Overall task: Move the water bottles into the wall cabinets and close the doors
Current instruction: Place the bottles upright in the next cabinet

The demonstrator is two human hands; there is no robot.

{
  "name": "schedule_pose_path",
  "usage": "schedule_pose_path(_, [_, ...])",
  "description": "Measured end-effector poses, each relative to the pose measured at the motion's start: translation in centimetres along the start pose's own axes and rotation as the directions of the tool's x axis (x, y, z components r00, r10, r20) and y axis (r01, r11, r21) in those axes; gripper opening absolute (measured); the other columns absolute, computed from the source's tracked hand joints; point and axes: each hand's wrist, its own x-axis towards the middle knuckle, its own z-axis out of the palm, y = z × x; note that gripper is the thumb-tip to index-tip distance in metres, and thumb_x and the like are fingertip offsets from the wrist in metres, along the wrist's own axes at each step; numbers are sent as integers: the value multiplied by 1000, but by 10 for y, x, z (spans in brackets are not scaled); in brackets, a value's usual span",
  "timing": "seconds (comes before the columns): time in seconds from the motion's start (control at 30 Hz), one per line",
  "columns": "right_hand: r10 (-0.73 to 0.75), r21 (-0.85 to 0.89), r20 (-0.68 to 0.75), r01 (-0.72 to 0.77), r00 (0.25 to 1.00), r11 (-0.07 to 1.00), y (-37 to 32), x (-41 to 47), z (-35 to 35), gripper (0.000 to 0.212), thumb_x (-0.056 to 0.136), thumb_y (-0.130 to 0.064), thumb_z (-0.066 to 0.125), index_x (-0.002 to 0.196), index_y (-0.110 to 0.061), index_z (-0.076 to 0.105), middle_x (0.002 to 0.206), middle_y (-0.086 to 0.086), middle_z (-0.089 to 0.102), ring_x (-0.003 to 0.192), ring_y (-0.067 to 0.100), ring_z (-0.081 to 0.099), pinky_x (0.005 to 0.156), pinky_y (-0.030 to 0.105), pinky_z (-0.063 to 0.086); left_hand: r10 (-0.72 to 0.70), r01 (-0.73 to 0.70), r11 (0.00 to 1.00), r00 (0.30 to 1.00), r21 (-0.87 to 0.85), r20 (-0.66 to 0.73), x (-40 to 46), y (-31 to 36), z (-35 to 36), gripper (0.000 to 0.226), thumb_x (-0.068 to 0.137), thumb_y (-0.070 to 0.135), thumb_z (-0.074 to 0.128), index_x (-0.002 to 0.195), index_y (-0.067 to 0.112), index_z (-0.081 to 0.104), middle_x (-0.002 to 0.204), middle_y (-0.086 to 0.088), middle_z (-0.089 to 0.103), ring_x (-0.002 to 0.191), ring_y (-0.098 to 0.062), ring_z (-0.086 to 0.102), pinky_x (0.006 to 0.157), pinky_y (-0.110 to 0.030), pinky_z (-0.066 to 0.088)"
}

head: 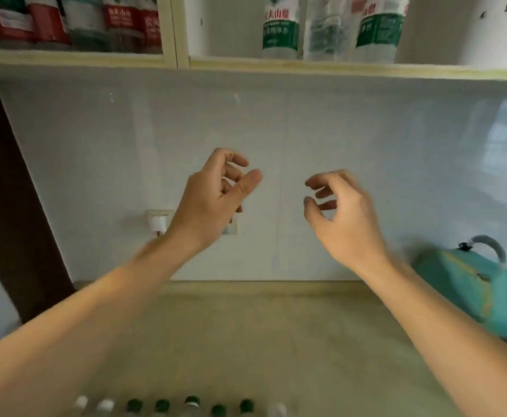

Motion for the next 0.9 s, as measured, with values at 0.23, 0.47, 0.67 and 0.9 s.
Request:
schedule_pose_path(0.23, [396, -144, 318, -369, 862, 918, 23, -130, 75, 22, 87, -14, 71, 110, -15, 71, 108, 1, 67, 90, 14, 65, 82, 17, 48, -385, 380, 923, 900, 65, 205, -115, -115, 15, 20, 92, 48, 66, 101, 31, 59, 93, -1, 69, 62, -13, 67, 48, -26, 53])
schedule_pose_path(0.47, [608, -379, 524, -477, 596, 793, 62, -235, 106, 27, 89, -19, 70, 115, -13, 69, 110, 6, 67, 89, 12, 59, 85, 28, 49, -606, 462, 793, 668, 398, 432, -218, -189, 59, 36, 95, 51, 62, 114, 21, 59, 97, 5, 67, 81, -12, 67, 73, -34, 58])
schedule_pose_path(0.67, [724, -495, 623, -567, 297, 659, 98, -298, 122, 42, 95, -35, 66, 130, -14, 60, 122, 5, 64, 96, 13, 55, 80, 23, 40, -728, 433, 675, 523, 598, 443, -263, -233, 95, 43, 94, 45, 65, 124, 15, 59, 112, -2, 66, 100, -19, 63, 89, -37, 52])
schedule_pose_path(0.9, [753, -512, 644, -655, 135, 556, 111, -325, 144, 42, 86, -40, 70, 117, -12, 63, 112, 8, 66, 94, 20, 61, 71, 30, 46, -788, 350, 614, 308, 707, 532, -268, -253, 117, 36, 91, 51, 66, 113, 22, 65, 108, -1, 70, 95, -21, 67, 87, -42, 56])
